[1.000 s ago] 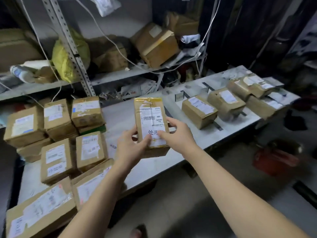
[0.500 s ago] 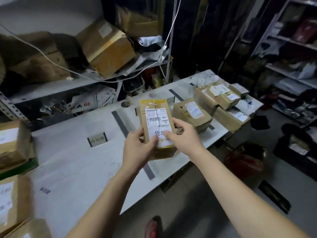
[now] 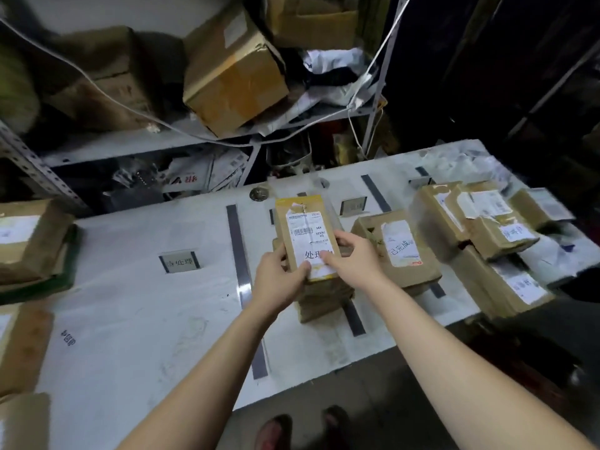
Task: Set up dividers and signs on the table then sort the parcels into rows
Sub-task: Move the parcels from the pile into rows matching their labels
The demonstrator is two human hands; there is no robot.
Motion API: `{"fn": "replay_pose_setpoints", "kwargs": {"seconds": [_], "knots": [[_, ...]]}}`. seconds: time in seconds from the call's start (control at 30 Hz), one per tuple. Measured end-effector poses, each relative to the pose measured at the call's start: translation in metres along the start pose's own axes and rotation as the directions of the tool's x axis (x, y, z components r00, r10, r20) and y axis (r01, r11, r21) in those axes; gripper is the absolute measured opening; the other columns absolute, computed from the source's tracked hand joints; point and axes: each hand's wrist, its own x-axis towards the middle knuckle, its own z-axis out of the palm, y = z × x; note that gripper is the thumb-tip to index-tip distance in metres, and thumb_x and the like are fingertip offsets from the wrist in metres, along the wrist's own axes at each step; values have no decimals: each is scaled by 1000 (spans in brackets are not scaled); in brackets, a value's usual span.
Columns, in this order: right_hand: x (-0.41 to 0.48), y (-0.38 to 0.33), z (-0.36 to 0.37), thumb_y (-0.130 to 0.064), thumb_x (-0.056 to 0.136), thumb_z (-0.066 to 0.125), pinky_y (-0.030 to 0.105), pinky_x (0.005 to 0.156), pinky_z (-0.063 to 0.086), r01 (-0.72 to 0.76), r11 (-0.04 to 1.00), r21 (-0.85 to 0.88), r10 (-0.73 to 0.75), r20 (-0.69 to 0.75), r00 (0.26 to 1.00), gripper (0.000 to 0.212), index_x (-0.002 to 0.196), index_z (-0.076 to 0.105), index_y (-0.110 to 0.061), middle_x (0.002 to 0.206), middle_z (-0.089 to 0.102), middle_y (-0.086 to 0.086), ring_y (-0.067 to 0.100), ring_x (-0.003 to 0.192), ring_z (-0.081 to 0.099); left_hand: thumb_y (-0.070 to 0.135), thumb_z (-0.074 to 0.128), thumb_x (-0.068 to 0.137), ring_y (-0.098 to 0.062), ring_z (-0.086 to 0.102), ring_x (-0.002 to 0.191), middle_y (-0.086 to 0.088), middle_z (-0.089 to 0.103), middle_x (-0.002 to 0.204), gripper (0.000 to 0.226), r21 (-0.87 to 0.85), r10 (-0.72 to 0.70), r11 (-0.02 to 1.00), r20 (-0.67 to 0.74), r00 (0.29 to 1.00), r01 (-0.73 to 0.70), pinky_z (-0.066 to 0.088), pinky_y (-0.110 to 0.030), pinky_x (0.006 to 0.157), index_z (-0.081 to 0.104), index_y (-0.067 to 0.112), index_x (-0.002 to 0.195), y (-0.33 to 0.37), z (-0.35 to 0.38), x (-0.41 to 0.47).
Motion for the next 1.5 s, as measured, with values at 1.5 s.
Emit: {"fn": "replay_pose_setpoints", "kwargs": {"seconds": [1.5], "knots": [[-210, -235, 480, -41, 91, 63, 40, 99, 47, 794, 463, -394, -441, 675, 592, 61, 148, 47, -29, 148, 52, -5, 22, 139, 43, 50, 59, 93, -23, 47, 128, 2, 50, 143, 64, 599, 9, 587, -678, 735, 545, 47, -36, 96, 42, 25, 150, -193, -546, -283]]}}
